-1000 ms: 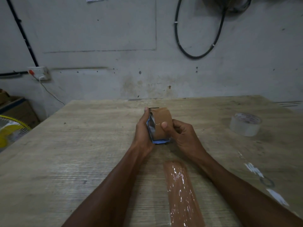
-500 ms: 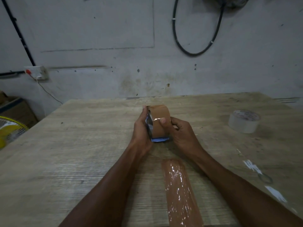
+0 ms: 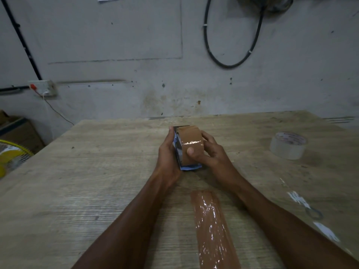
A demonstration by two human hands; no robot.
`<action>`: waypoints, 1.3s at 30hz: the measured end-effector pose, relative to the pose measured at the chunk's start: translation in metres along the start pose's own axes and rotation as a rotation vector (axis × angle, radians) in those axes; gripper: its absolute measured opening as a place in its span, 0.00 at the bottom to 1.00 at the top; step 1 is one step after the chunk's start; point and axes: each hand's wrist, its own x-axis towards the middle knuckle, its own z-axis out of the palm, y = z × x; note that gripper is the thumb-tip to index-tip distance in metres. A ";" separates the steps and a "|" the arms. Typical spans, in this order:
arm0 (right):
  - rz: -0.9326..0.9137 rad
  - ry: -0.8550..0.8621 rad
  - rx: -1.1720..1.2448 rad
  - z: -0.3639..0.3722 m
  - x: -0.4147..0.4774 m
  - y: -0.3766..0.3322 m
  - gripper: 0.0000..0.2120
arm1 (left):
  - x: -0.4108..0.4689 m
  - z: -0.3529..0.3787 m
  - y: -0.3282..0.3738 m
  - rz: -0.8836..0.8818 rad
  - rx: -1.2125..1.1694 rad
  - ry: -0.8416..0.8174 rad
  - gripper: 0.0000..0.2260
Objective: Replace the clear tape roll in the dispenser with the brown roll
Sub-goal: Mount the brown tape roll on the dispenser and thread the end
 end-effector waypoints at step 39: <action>-0.316 0.349 -0.544 -0.025 0.012 -0.036 0.10 | 0.010 -0.003 -0.009 0.179 0.333 -0.175 0.33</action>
